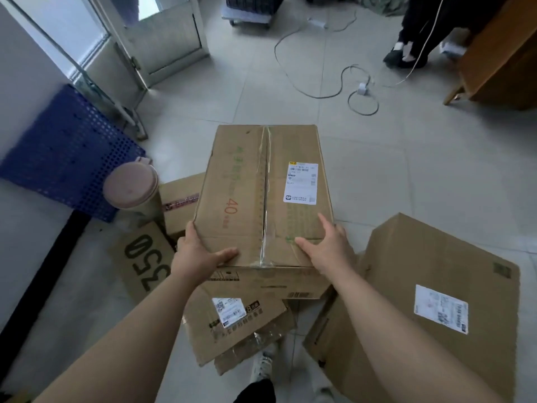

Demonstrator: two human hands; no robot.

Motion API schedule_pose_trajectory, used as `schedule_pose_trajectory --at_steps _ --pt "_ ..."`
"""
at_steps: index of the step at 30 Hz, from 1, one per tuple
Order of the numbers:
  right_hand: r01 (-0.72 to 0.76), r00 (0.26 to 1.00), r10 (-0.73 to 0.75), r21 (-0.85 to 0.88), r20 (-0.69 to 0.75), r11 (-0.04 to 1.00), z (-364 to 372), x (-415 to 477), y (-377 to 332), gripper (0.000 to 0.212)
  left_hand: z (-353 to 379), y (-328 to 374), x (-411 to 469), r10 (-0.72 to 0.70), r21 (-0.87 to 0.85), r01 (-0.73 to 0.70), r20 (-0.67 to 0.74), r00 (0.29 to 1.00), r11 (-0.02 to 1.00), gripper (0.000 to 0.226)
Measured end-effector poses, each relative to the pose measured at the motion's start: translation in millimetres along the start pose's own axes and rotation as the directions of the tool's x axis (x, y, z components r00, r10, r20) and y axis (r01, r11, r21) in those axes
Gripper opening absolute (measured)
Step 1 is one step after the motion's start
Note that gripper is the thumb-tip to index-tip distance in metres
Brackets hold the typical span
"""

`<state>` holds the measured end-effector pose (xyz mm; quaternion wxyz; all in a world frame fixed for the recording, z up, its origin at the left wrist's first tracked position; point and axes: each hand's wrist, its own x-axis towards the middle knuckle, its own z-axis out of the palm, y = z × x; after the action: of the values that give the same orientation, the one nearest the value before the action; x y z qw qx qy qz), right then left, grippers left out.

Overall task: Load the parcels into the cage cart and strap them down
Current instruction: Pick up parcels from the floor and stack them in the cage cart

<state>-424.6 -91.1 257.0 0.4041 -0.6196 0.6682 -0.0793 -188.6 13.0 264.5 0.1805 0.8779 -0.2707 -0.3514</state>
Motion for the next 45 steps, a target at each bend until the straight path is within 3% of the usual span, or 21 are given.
schedule_pose_trajectory --at_steps 3,11,20,30,40,45 --pt "0.016 0.997 -0.017 0.016 0.076 1.000 35 2 -10 0.082 -11 -37 5 -0.086 -0.037 0.086 -0.001 0.996 0.996 0.122" --pt "0.067 0.985 -0.038 -0.166 0.171 0.984 87 -19 -12 0.083 -17 -103 -14 -0.207 -0.073 0.204 -0.037 0.978 0.976 0.111" --pt "0.170 0.971 -0.122 -0.233 0.205 0.958 86 -61 6 0.083 2 -140 -74 -0.260 -0.183 0.239 -0.098 0.961 0.954 0.115" --pt "0.248 0.954 -0.196 -0.235 0.226 0.940 84 -118 78 0.084 61 -182 -153 -0.275 -0.205 0.244 -0.138 0.952 0.948 0.119" --pt "0.206 0.939 -0.133 -0.209 0.316 0.956 93 -132 111 0.090 85 -186 -163 -0.358 0.010 0.359 -0.056 0.932 0.933 0.130" --pt "0.162 0.947 -0.101 -0.183 0.305 0.970 85 -139 109 0.082 80 -169 -166 -0.171 0.245 0.197 -0.122 0.978 0.949 0.113"
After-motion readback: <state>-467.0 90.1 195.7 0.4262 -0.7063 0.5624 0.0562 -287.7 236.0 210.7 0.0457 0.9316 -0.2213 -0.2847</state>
